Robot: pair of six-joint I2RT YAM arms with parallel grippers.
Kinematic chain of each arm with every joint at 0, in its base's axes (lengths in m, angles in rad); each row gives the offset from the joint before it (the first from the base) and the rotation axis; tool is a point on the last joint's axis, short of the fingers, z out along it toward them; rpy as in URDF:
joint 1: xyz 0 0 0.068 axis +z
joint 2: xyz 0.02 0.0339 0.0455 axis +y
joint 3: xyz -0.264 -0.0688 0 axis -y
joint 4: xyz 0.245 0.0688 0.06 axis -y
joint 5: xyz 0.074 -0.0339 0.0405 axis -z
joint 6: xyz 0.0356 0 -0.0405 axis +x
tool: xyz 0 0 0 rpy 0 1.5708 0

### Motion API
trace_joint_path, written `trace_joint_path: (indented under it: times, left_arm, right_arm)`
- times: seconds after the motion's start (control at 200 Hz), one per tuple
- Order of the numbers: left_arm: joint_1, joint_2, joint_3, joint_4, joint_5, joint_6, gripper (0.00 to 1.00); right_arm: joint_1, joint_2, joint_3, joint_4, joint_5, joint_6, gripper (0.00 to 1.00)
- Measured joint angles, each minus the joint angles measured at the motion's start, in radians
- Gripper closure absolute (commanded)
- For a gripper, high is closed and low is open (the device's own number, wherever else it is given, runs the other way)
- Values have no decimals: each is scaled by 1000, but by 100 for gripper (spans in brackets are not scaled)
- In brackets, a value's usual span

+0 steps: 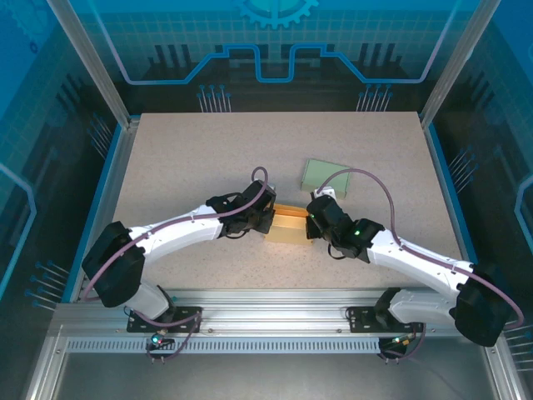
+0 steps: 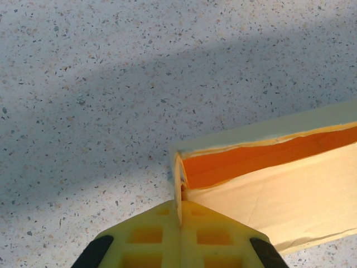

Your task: Fold the paper box

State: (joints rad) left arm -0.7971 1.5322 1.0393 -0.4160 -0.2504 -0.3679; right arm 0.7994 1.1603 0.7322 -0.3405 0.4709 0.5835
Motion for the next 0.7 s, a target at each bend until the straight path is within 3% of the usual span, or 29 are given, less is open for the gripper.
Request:
trace_joint_path:
  times: [0.42, 0.59, 0.7]
  left_arm:
    - [0, -23, -15, -18, -6, 0, 67]
    - [0, -36, -23, -27, -3, 0, 65]
    - [0, -47, -28, -34, 8, -4, 56]
  right_arm:
    - [0, -1, -5, 11, 1, 0, 100]
    - [0, -1, -5, 12, 1, 0, 100]
    - [0, 0, -6, 13, 2, 0, 100]
